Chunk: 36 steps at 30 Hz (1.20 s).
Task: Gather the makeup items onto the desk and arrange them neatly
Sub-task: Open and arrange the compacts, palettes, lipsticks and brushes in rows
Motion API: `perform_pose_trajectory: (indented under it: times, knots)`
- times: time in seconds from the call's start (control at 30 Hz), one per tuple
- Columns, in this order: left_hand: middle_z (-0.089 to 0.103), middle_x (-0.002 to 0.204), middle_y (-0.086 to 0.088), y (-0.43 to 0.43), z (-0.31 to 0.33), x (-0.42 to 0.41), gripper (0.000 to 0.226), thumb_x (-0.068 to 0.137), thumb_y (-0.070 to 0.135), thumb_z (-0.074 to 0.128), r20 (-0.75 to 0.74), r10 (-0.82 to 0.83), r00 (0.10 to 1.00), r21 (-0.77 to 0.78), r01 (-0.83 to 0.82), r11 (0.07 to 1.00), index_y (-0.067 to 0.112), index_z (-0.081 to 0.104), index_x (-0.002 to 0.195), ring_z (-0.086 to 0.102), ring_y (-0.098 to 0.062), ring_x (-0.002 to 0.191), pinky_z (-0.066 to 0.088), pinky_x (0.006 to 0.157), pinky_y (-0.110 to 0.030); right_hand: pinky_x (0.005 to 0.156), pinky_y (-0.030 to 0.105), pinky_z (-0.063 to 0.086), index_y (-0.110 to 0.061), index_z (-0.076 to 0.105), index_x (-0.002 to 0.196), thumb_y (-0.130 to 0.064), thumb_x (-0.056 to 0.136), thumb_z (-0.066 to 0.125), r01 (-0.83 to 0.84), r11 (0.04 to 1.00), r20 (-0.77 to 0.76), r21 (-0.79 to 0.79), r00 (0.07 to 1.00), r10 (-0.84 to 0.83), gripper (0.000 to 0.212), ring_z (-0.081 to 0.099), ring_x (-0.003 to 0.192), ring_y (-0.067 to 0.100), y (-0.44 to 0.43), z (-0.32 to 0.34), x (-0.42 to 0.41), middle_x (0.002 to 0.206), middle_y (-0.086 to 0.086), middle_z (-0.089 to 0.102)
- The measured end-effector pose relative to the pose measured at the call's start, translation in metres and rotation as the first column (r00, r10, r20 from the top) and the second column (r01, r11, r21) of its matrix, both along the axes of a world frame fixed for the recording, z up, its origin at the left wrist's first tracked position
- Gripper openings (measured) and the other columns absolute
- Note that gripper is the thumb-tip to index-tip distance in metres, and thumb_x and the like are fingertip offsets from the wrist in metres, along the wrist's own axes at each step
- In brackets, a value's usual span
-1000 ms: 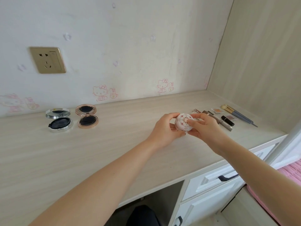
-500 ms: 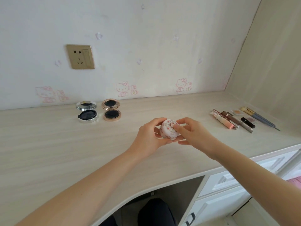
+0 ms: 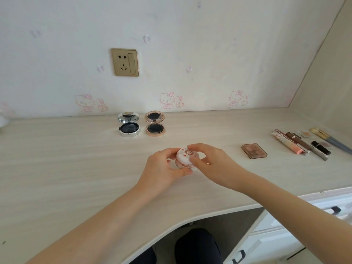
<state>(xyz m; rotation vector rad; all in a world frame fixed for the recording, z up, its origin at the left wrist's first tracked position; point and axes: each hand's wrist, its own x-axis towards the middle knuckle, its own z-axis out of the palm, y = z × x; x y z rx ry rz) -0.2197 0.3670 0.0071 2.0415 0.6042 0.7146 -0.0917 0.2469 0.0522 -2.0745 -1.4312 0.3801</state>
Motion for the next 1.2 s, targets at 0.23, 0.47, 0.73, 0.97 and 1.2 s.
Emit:
perform_pose_trajectory:
  times: [0.23, 0.47, 0.73, 0.97, 1.2]
  knots:
    - [0.070, 0.096, 0.024, 0.002, -0.003, -0.022, 0.047, 0.062, 0.033, 0.087, 0.016, 0.043, 0.999, -0.027, -0.042, 0.999, 0.034, 0.069, 0.105, 0.059, 0.011, 0.095, 0.043, 0.084, -0.009, 0.087, 0.019, 0.043, -0.031, 0.044, 0.134, -0.049, 0.085, 0.060, -0.109, 0.993, 0.060, -0.042, 0.992, 0.111, 0.056, 0.051, 0.107, 0.004, 0.014, -0.010, -0.009, 0.125, -0.013, 0.052]
    - [0.069, 0.100, 0.023, 0.007, -0.003, -0.026, 0.057, 0.055, 0.035, 0.089, 0.024, 0.096, 0.995, -0.017, -0.096, 0.995, 0.036, 0.068, 0.108, 0.057, 0.008, 0.102, 0.041, 0.088, -0.013, 0.093, 0.019, 0.043, -0.030, 0.050, 0.128, -0.044, 0.084, 0.065, -0.209, 0.978, 0.121, 0.023, 0.971, 0.205, 0.049, 0.050, 0.108, -0.001, 0.020, 0.000, -0.008, 0.123, -0.016, 0.051]
    - [0.068, 0.097, 0.026, 0.008, -0.004, -0.027, 0.054, 0.054, 0.029, 0.090, 0.004, 0.083, 0.997, -0.005, -0.083, 0.997, 0.044, 0.065, 0.099, 0.058, 0.010, 0.101, 0.039, 0.086, -0.009, 0.097, 0.019, 0.035, -0.014, 0.040, 0.140, -0.031, 0.096, 0.051, -0.309, 0.951, 0.452, -0.027, 0.844, 0.287, 0.049, 0.049, 0.119, 0.017, 0.020, -0.010, -0.016, 0.140, 0.000, 0.046]
    - [0.066, 0.112, 0.019, 0.011, -0.008, -0.026, 0.072, 0.050, 0.024, 0.092, -0.030, 0.079, 0.996, -0.023, -0.080, 0.997, 0.039, 0.060, 0.112, 0.054, 0.018, 0.104, 0.034, 0.086, 0.002, 0.095, 0.022, 0.038, -0.020, 0.038, 0.142, -0.032, 0.099, 0.043, -0.264, 0.963, 0.325, -0.057, 0.907, 0.268, 0.045, 0.049, 0.118, 0.015, 0.023, 0.002, -0.009, 0.136, -0.004, 0.051]
    - [0.057, 0.105, 0.026, 0.006, -0.011, -0.025, 0.096, 0.057, 0.034, 0.089, -0.131, 0.113, 0.985, 0.080, -0.103, 0.991, 0.025, 0.042, 0.139, 0.049, -0.007, 0.122, 0.036, 0.102, -0.025, 0.094, 0.031, 0.041, -0.019, 0.047, 0.134, -0.034, 0.100, 0.041, -0.267, 0.951, 0.263, -0.156, 0.917, 0.300, 0.039, 0.053, 0.112, 0.016, 0.029, 0.001, -0.001, 0.124, -0.001, 0.060]
